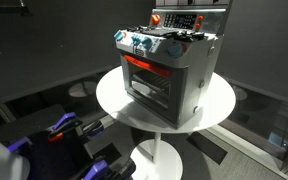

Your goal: Push the top right button on the toy stove

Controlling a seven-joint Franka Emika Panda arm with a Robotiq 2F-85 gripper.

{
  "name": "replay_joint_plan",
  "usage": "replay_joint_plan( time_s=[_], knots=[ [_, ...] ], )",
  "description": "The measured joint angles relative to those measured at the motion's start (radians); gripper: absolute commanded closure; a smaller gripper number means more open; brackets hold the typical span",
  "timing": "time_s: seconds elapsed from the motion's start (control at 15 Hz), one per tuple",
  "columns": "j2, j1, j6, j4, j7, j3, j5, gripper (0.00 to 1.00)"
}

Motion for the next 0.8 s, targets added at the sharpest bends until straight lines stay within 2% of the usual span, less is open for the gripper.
replay_joint_plan(
  time_s=[0.33, 0.8],
  knots=[
    [0.065, 0.0, -0.049, 0.077, 0.048, -0.014, 0.0, 0.0],
    [0.084, 0.0, -0.116, 0.114, 0.065, -0.021, 0.0, 0.0]
  ],
)
